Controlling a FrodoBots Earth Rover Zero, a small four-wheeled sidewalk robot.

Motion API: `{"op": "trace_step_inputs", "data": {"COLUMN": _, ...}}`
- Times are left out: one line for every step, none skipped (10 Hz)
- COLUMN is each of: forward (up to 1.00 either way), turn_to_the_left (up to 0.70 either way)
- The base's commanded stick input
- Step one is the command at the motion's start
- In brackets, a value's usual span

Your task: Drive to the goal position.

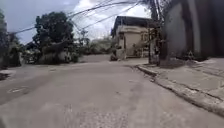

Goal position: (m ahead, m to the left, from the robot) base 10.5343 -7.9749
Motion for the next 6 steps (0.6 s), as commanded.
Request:
{"op": "trace_step_inputs", "data": {"forward": 1.00, "turn_to_the_left": 0.00}}
{"op": "trace_step_inputs", "data": {"forward": 1.00, "turn_to_the_left": 0.00}}
{"op": "trace_step_inputs", "data": {"forward": 1.00, "turn_to_the_left": -0.06}}
{"op": "trace_step_inputs", "data": {"forward": 1.00, "turn_to_the_left": -0.35}}
{"op": "trace_step_inputs", "data": {"forward": 1.00, "turn_to_the_left": -0.40}}
{"op": "trace_step_inputs", "data": {"forward": 1.00, "turn_to_the_left": -0.40}}
